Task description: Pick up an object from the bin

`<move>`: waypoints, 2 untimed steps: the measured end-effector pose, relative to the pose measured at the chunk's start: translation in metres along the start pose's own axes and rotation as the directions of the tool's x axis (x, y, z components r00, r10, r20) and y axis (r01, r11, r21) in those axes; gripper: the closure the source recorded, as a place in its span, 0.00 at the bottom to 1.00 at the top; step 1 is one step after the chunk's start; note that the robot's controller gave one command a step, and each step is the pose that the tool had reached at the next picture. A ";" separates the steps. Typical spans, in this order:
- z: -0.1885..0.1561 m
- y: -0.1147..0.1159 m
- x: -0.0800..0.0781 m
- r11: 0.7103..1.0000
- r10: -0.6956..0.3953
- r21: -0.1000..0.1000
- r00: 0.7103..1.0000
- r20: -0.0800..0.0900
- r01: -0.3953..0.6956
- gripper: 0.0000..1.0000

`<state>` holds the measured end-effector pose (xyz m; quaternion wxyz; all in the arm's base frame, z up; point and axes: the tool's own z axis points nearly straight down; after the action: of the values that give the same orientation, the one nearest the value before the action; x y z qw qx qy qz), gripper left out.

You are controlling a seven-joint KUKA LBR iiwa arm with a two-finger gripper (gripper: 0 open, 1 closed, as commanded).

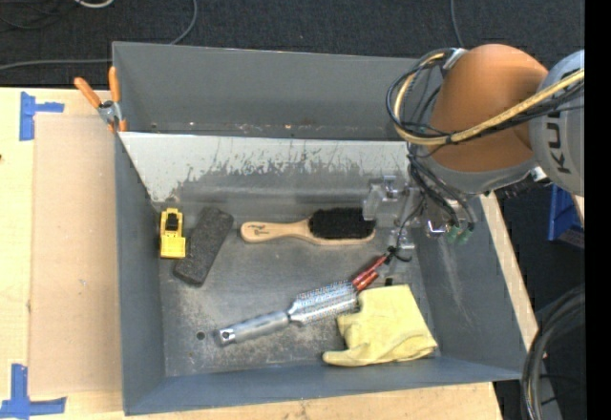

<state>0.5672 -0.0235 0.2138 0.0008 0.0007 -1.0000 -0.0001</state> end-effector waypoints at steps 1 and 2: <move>0.000 0.000 0.000 1.000 0.000 0.000 1.000 0.000 0.000 0.00; 0.053 0.017 0.055 0.999 -0.037 -0.001 0.999 -0.008 0.037 0.00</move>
Offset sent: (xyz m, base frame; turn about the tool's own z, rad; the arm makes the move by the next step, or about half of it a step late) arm -0.0533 0.0164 -0.0500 -0.0377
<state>0.5119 -0.0062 0.1610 0.0049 0.0192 -0.9998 -0.0007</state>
